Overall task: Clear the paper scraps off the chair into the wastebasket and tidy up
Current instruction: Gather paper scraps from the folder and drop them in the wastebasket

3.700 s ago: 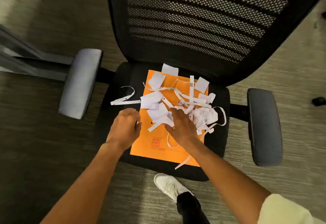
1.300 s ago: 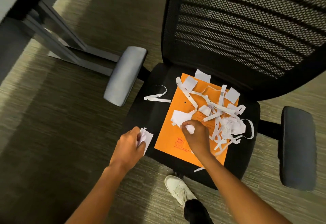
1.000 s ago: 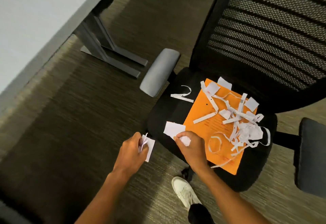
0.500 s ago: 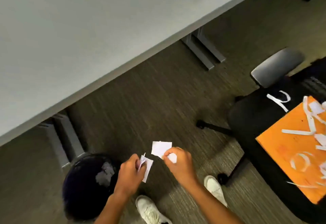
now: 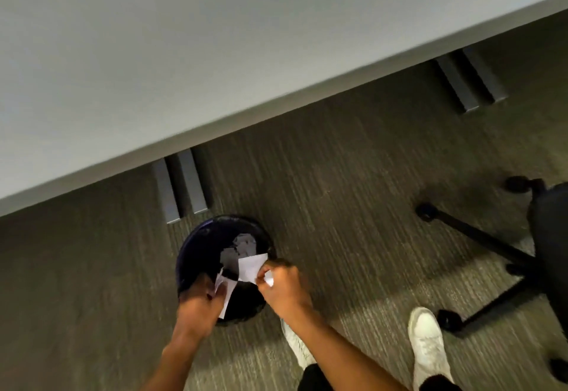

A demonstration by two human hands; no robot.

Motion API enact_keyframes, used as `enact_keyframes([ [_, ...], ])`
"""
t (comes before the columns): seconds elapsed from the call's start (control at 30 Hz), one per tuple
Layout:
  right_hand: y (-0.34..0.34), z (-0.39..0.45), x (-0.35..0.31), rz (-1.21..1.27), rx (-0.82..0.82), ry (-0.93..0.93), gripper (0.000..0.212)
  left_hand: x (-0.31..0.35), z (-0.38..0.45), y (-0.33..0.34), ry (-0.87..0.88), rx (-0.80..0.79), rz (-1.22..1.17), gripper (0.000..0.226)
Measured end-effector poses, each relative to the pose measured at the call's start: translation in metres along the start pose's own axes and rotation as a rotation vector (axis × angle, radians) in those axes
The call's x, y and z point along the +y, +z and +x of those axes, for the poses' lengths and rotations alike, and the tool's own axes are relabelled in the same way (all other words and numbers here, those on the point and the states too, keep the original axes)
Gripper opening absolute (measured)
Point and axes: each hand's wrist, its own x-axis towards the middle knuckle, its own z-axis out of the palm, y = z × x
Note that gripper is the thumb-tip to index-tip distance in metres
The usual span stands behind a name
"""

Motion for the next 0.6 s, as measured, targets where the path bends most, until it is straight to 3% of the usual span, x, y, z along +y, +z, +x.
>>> enact_keyframes([
  [0.17, 0.043, 0.016, -0.025, -0.031, -0.092, -0.030, 0.021, -0.014, 0.013, -0.005, -0.009, 0.037, -0.009, 0.018],
  [0.4, 0.073, 0.040, -0.045, 0.004, -0.240, -0.063, 0.048, -0.020, 0.024, -0.017, -0.084, 0.018, -0.046, 0.034],
  [0.6, 0.061, 0.044, -0.037, 0.009, -0.184, -0.028, 0.032, -0.021, 0.025, -0.018, -0.043, -0.027, -0.034, 0.035],
])
